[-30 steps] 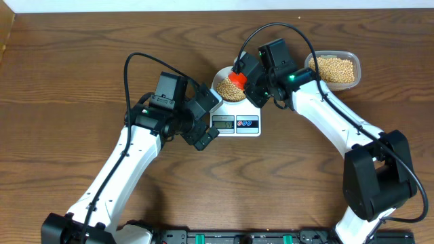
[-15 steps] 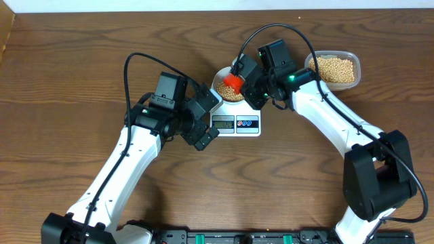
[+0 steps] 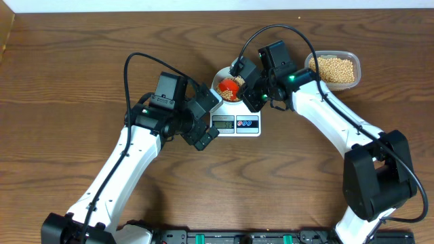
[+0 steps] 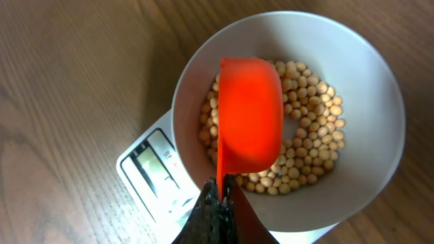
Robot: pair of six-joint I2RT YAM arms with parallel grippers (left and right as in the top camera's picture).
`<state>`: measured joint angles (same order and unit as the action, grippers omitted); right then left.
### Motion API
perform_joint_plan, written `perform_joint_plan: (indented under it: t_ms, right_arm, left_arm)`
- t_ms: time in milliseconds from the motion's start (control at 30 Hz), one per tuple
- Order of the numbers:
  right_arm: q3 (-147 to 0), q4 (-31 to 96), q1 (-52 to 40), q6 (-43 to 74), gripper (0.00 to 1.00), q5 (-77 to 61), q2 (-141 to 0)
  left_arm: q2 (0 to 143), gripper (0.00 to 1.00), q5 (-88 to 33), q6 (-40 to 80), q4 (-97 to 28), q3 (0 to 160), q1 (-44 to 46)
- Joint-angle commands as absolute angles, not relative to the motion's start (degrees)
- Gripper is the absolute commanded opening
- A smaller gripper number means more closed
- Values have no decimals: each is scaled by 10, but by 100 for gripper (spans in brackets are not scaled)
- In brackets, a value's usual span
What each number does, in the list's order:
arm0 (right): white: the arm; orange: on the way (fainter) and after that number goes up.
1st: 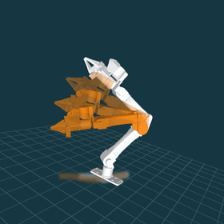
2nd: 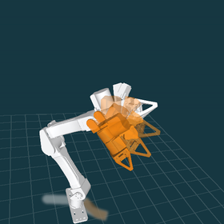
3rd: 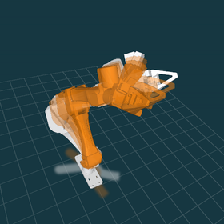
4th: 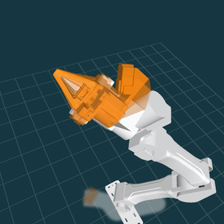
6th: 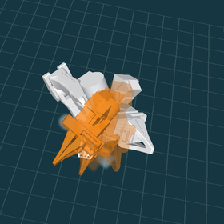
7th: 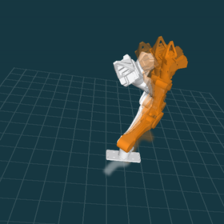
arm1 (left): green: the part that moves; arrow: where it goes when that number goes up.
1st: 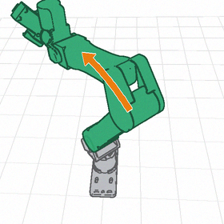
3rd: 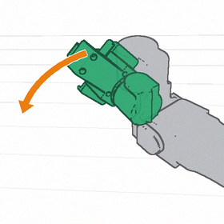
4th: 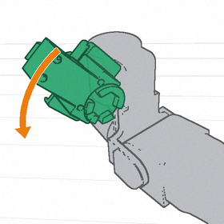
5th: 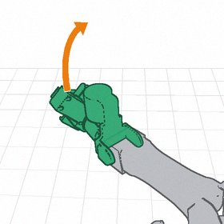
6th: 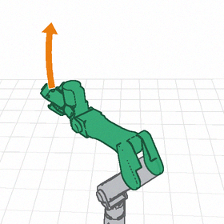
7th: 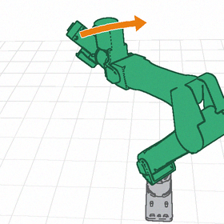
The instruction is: Scoop item into bowl and weigh 50g on scale
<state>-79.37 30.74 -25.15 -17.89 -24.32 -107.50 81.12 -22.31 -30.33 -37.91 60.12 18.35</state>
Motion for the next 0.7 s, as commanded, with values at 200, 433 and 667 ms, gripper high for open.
perform_joint_plan:
  t_ms: [200, 433, 667]
  right_arm:
    - [-790, 313, -226, -126, 1, -301, -1061]
    - [-790, 311, -206, -124, 1, -331, -1061]
    - [-790, 310, -203, -124, 1, -335, -1061]
  left_arm:
    - [804, 98, -222, -313, -381, 614, 184]
    - [804, 98, -222, -313, -381, 614, 184]
    - [804, 98, -222, -313, -381, 614, 184]
